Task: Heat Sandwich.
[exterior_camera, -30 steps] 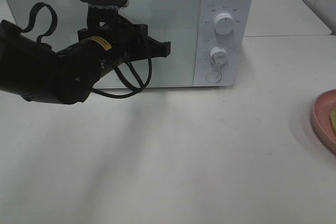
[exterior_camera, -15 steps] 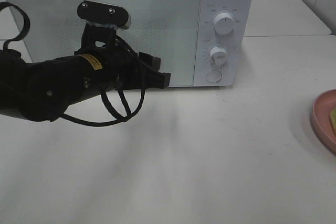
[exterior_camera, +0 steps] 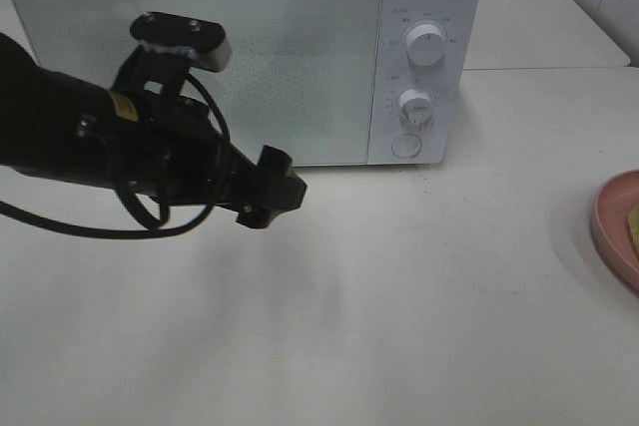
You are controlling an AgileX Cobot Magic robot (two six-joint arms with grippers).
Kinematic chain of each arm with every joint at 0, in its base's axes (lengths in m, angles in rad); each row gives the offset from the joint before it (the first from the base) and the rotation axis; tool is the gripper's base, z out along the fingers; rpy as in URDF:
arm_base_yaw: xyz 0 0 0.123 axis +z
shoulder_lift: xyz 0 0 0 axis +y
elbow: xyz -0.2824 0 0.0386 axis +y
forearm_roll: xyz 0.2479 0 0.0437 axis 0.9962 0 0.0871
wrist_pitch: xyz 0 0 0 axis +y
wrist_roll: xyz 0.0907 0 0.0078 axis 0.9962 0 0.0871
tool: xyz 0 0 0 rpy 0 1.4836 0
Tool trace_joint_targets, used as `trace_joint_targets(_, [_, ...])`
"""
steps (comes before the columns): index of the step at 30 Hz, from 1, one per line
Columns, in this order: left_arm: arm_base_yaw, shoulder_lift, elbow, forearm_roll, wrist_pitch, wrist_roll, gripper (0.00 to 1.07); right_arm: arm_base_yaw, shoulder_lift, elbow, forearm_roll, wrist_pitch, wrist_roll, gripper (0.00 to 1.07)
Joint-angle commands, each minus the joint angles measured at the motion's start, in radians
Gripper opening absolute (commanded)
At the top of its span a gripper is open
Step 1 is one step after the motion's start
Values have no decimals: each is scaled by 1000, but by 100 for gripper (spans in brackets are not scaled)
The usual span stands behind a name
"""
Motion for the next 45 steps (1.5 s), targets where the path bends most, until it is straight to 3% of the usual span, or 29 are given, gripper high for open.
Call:
trace_joint_targets(1, [44,-49,-4,6,100,0,102,-7,-26,1,4,-11,-6,76])
trace_joint_targets(7, [174,-161,-4,45,313,0,102,-7,-26,1,4,-11,-6,76])
trace_joint_targets(10, [286,-228,-4,48,426,-1,102,-7,-26,1,4,-11,-6,76])
trace_joint_targets(12, [319,-243,-4,48,458,-1,102,-7,-26,1,4,-11,-6,76])
trace_joint_targets(14, [412,-285,-4,59,552,-1,102,-7,-26,1,4,-11,-6,76])
trace_joint_targets(15, [412,-285,-4,59,552,-1,102,-7,-26,1,4,-11,-6,76])
trace_joint_targets(18, [522,-339,-4,105,677,-1,102,-7,-26,1,4,-11,-6,76])
trace_joint_targets(24, [651,-429,-4,173,831,-24,102,-7,-26,1,4,-11,-6,76])
trace_joint_targets(29, [717,-513,6,177,918,-34,102,-7,-26,1,4,-11,-6,76])
trace_joint_targets(35, [725,-637,80,202,936,-64,102,-7,-26,1,4,-11,-6,76])
trace_joint_targets(41, [725,-850,181,327,979,-161,102,-7,-26,1,4,-11,-6,76])
trace_joint_targets(45, [725,-939,204,342,999,-163,102,-7,-26,1,4,-11,-6,76])
